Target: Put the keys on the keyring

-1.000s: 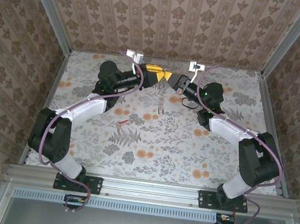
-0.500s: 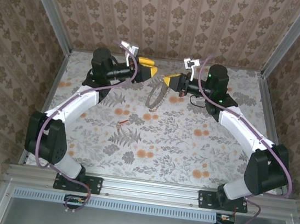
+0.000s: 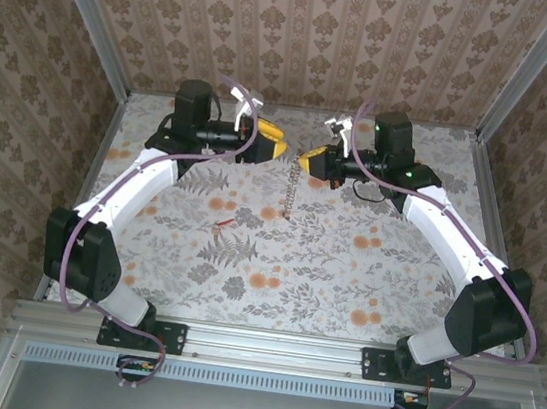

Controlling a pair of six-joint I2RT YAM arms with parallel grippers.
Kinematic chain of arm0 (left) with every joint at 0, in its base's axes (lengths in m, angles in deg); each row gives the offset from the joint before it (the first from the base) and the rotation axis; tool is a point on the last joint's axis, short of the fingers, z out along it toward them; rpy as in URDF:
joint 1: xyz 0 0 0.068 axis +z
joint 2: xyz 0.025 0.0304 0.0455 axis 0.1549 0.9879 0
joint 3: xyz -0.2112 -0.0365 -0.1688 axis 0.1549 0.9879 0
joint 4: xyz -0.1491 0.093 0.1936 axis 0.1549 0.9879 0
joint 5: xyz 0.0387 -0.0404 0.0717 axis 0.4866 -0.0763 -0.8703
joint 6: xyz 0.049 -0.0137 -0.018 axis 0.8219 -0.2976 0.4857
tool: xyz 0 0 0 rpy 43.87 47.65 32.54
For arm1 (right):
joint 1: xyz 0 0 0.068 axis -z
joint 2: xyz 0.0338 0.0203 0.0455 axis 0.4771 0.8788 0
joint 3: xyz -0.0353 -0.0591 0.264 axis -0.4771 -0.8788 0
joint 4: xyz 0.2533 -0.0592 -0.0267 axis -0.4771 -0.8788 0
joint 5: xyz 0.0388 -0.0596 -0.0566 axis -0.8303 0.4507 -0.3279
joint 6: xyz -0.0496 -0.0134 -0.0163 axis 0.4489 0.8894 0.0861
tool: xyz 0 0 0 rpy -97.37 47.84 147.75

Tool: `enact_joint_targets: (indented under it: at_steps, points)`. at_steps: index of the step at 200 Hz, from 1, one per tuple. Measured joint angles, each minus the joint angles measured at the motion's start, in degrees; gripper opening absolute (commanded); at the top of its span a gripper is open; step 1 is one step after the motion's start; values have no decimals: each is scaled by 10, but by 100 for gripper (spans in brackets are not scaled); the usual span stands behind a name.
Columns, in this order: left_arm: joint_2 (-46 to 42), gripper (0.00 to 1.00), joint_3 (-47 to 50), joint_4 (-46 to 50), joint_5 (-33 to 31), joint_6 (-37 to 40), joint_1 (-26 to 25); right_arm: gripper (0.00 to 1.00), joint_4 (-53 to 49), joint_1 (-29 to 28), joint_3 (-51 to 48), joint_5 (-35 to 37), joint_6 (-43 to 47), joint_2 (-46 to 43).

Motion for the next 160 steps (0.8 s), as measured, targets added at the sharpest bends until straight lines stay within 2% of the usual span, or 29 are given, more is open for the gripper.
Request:
enact_joint_targets:
  at_steps: [49, 107, 160]
  points:
    - [8, 51, -7, 47, 9, 33, -24, 0, -3, 0, 0, -1, 4, 0]
    - [26, 50, -10, 51, 10, 41, -32, 0, -3, 0, 0, -2, 4, 0]
    - [35, 44, -17, 51, 11, 45, -49, 0, -3, 0, 0, -2, 4, 0]
